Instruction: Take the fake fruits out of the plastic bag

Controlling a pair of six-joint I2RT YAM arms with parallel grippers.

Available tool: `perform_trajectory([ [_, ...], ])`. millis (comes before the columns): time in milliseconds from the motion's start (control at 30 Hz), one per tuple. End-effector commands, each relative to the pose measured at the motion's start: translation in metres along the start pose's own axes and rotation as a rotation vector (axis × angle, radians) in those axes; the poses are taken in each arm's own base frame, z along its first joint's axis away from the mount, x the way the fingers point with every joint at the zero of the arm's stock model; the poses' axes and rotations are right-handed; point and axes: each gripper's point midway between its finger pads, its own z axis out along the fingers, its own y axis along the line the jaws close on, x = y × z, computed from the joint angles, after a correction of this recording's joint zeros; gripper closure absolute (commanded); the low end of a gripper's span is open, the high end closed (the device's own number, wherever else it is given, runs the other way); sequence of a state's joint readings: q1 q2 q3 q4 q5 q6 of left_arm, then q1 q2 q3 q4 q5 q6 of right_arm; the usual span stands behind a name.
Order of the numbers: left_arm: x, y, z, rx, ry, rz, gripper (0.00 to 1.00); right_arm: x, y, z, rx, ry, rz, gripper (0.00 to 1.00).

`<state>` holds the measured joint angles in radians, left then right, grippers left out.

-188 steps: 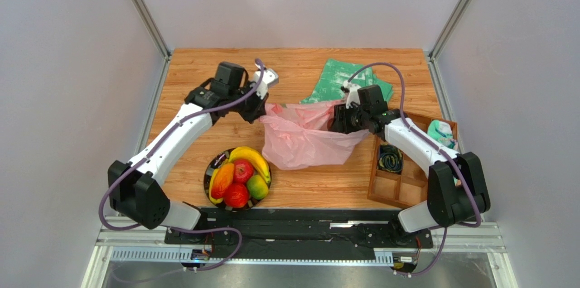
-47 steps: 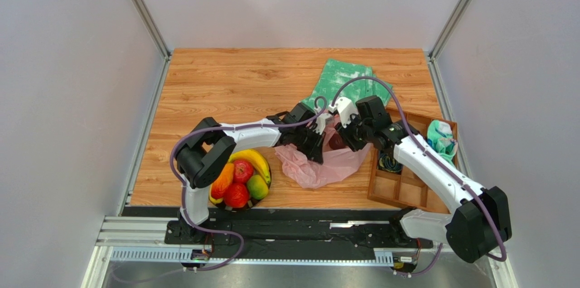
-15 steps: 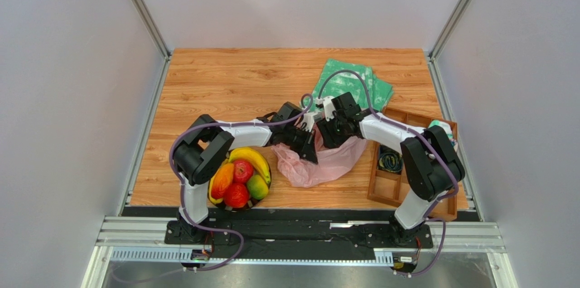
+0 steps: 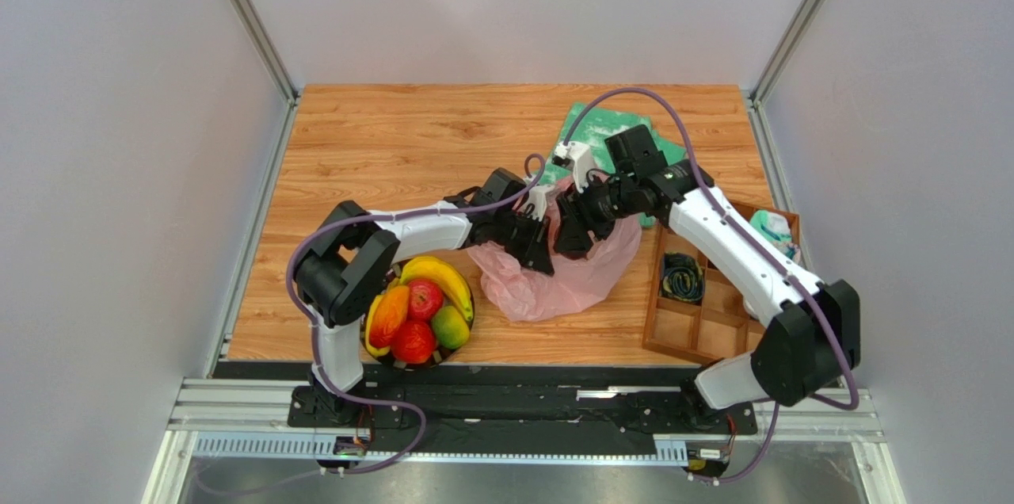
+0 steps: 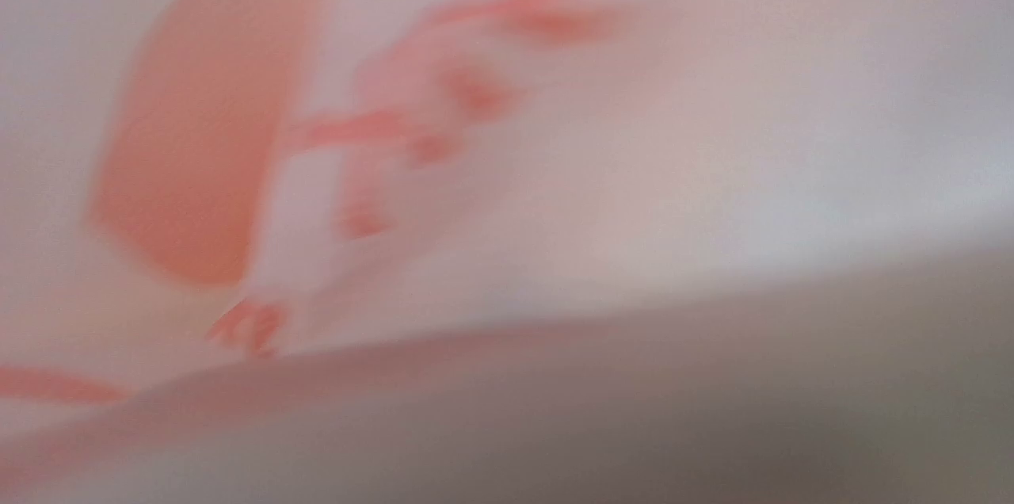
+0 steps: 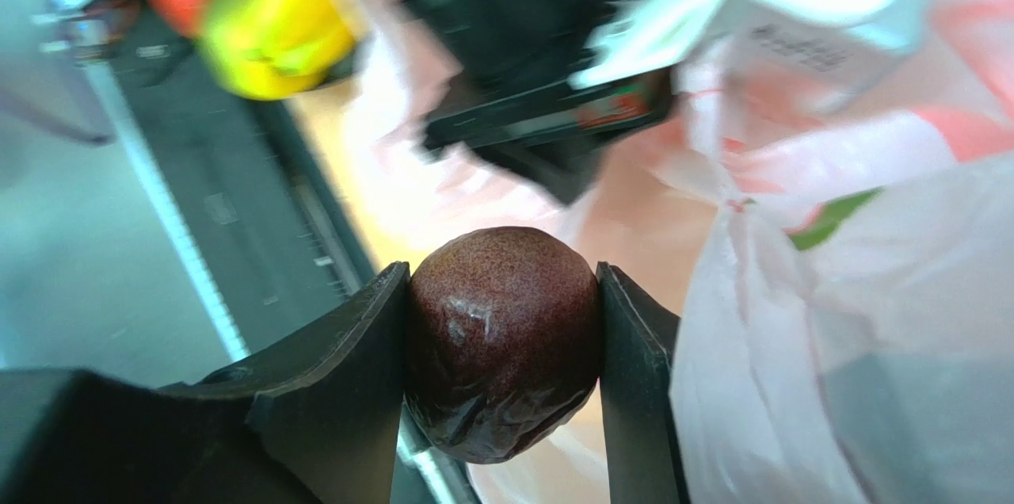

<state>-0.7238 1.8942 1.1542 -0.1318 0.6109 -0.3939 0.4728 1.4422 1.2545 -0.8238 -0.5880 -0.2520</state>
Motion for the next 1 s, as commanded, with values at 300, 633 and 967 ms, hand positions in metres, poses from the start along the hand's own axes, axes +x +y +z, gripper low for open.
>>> perform_trajectory([
  [300, -0.098, 0.022, -0.086, -0.101, -0.215, 0.164, 1.0, -0.121, 0.039, -0.066, -0.032, -0.375, -0.083, 0.67],
  [633, -0.102, -0.1, -0.154, 0.368, -0.218, 0.266, 1.0, -0.19, -0.009, -0.037, 0.131, -0.66, -0.11, 0.71],
  [967, -0.139, -0.064, -0.222, 0.2, -0.407, 0.24, 1.0, -0.096, 0.009, -0.027, 0.172, -0.41, -0.577, 0.7],
])
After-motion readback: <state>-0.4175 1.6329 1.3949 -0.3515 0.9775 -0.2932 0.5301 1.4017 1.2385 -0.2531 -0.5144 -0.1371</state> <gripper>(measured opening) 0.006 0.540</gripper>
